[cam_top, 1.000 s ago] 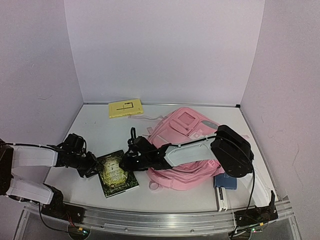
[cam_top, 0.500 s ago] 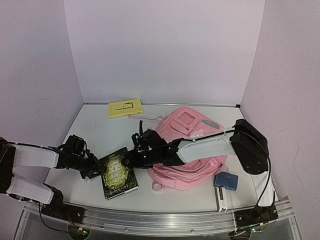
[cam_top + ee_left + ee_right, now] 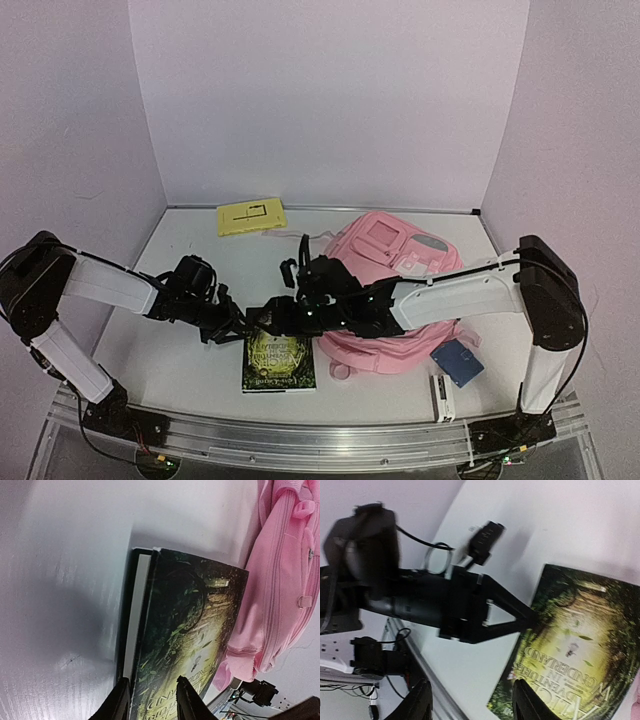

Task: Pack the student bag
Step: Pick up the book from the center of the board.

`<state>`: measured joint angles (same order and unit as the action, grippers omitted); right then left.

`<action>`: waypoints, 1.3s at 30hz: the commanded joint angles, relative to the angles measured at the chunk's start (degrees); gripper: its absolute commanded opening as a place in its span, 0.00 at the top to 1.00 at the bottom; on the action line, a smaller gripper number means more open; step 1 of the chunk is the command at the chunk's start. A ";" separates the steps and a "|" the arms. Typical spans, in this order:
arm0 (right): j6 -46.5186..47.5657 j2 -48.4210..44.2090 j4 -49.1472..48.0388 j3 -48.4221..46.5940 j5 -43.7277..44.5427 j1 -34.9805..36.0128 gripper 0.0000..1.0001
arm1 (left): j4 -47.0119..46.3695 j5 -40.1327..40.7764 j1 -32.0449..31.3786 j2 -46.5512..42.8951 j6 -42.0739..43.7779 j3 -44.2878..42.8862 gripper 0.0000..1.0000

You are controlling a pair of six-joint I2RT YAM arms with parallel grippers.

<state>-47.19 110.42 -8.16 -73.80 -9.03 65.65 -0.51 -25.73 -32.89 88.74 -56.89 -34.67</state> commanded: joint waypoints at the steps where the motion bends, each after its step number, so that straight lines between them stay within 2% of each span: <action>1: -2.45 -2.92 7.36 3.81 9.13 -0.11 0.44 | 1.16 2.34 -0.16 -1.04 1.65 -2.74 0.65; 7: -3.78 -2.50 10.57 7.56 9.98 0.65 0.42 | 7.45 3.56 -0.25 -2.80 2.79 -2.49 0.59; 13: -6.37 -0.49 11.51 9.10 12.12 0.70 0.42 | 2.72 0.21 -2.04 -0.35 1.00 -1.24 0.59; 20: -6.71 3.45 11.02 8.27 10.27 0.71 0.42 | -0.43 -1.37 -4.82 3.00 1.28 -3.33 0.60; 29: -8.42 6.20 4.97 9.98 4.99 0.71 0.43 | -4.37 -2.03 -6.48 -1.06 0.94 -3.04 0.60; 39: -8.77 6.68 4.77 10.08 4.89 0.62 0.43 | -3.13 -0.37 -7.42 -5.20 0.73 -3.01 0.60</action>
<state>-54.55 112.86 -1.48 -64.90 -0.68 66.24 1.35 -22.77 -38.72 86.72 -55.55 -36.35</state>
